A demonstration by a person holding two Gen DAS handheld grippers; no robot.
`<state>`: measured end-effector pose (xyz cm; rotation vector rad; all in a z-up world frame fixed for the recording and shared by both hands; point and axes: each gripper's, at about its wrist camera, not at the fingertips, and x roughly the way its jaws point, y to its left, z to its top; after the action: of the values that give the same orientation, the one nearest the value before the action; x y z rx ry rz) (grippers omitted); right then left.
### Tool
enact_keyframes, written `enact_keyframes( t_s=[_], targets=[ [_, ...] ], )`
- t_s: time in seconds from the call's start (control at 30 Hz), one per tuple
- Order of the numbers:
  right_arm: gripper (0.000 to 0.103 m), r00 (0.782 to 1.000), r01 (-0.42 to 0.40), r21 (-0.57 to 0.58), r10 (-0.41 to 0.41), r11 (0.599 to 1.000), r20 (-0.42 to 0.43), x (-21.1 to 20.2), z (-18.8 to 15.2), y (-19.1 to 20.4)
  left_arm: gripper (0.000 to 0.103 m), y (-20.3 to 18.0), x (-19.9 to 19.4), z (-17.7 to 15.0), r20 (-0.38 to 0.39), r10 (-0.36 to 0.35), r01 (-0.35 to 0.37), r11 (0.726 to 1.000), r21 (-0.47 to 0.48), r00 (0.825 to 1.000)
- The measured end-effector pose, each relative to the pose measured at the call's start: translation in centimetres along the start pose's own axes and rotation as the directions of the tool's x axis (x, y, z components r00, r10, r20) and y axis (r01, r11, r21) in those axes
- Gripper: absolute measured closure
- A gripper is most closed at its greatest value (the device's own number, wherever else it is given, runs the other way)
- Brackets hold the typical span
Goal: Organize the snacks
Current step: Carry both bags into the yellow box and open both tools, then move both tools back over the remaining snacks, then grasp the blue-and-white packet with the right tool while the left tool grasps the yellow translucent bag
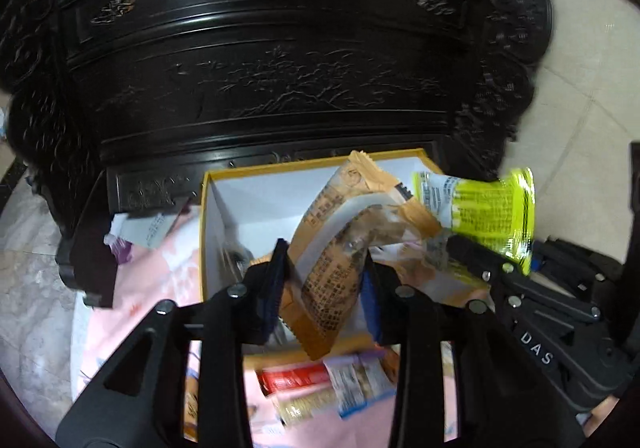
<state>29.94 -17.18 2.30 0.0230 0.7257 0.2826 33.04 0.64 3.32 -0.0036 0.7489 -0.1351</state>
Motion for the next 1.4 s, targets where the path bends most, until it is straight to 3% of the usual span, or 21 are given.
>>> enact_keyframes(
  t_s=[0.03, 0.07, 0.13, 0.33, 0.5, 0.7, 0.8, 0.9, 1.0, 1.07, 1.23, 1.4],
  targets=[
    [0.059, 1.0, 0.031, -0.014, -0.031, 0.999, -0.002, 0.7, 0.4, 0.1, 0.036, -0.1, 0.1, 0.4, 0.028, 0.026, -0.026, 1.0, 0.004, 0.999],
    [0.051, 0.996, 0.09, -0.022, -0.091, 0.996, -0.007, 1.6, 0.9, 0.0, 0.019, 0.1, 0.0, 0.7, 0.063, 0.058, -0.058, 0.998, 0.001, 0.996],
    [0.045, 0.997, 0.083, -0.018, -0.083, 0.996, -0.008, 2.5, 1.4, -0.4, 0.007, 0.5, -0.5, 0.9, 0.129, 0.067, -0.064, 0.998, -0.022, 0.989],
    [0.045, 0.996, 0.082, -0.016, -0.082, 0.997, -0.02, 3.0, 0.7, -0.7, 0.007, 1.6, -0.8, 0.4, 0.117, 0.038, -0.034, 0.999, -0.036, 0.992],
    [0.045, 0.997, 0.08, -0.056, -0.081, 0.995, -0.016, 1.4, -0.7, 0.1, 0.007, 3.6, -3.5, -1.9, 0.109, 0.025, -0.022, 0.999, -0.029, 0.994],
    [0.044, 1.0, 0.021, -0.09, -0.023, 0.996, -0.015, -1.5, -3.9, 1.9, 0.007, 6.9, -6.5, -7.1, 0.072, 0.054, -0.051, 0.998, -0.04, 0.996],
    [0.043, 1.0, -0.008, -0.099, 0.005, 0.995, -0.028, -2.9, -6.2, 2.6, 0.007, 8.1, -7.2, -10.8, 0.042, 0.104, -0.103, 0.994, -0.024, 0.994],
    [0.035, 0.997, -0.05, -0.077, 0.045, 0.996, -0.065, -3.3, -9.0, 3.1, 0.007, 8.6, -7.1, -14.9, 0.007, 0.147, -0.147, 0.989, -0.015, 0.989],
    [0.034, 0.992, -0.071, -0.041, 0.067, 0.997, -0.103, -2.0, -11.8, 4.1, 0.007, 9.1, -6.1, -18.6, -0.031, 0.177, -0.178, 0.982, -0.057, 0.984],
    [0.034, 0.994, -0.033, -0.008, 0.032, 0.999, -0.102, -0.5, -13.5, 4.7, 0.007, 9.3, -4.9, -20.2, -0.061, 0.196, -0.202, 0.974, -0.099, 0.979],
    [0.034, 0.992, 0.027, 0.018, -0.025, 0.999, -0.124, 2.4, -15.5, 5.9, 0.007, 10.6, -3.4, -21.8, -0.103, 0.232, -0.247, 0.954, -0.17, 0.967],
    [0.034, 0.987, 0.026, 0.034, -0.02, 0.999, -0.159, 4.8, -15.6, 5.9, 0.007, 12.0, -3.1, -23.1, -0.123, 0.219, -0.242, 0.945, -0.219, 0.968]
  ],
)
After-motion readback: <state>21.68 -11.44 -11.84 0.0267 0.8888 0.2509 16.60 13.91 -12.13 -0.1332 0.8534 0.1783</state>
